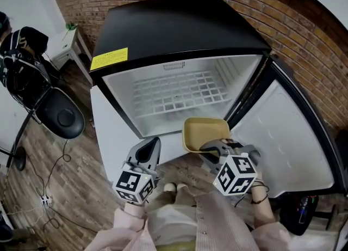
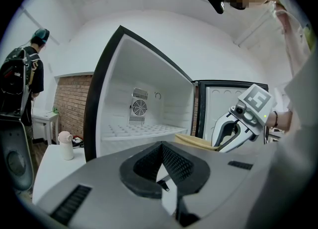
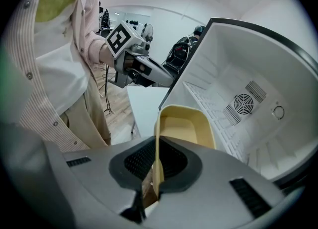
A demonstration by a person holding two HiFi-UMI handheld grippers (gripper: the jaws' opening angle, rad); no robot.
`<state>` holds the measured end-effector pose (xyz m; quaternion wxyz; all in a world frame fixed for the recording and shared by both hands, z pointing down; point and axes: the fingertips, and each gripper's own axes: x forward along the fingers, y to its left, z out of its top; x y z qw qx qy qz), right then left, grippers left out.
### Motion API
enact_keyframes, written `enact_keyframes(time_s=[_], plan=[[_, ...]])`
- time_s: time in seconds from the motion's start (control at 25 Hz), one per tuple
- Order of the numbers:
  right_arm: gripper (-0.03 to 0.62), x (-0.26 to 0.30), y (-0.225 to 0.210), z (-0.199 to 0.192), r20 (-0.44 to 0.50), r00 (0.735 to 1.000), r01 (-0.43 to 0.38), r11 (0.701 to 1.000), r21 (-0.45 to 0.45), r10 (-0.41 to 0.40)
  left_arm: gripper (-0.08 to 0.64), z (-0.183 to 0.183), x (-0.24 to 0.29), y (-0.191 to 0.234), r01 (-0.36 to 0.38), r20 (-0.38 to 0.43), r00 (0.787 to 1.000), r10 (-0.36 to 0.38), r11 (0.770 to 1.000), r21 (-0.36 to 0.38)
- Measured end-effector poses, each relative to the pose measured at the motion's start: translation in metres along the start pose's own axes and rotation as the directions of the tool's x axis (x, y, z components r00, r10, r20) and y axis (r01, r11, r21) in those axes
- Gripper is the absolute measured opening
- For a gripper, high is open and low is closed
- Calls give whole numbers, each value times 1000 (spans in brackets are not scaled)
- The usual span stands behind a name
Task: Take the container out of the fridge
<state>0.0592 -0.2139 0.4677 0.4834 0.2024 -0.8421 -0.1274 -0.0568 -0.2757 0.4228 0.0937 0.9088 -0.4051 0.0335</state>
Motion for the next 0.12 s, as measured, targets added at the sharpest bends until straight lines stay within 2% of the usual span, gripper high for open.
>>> enact_keyframes(time_s=[0.12], plan=[[21,0,1,-1,-2,1000,-1,1000,-2,1,-8,0,1,-1,2,0,1000,-2,1000,1]])
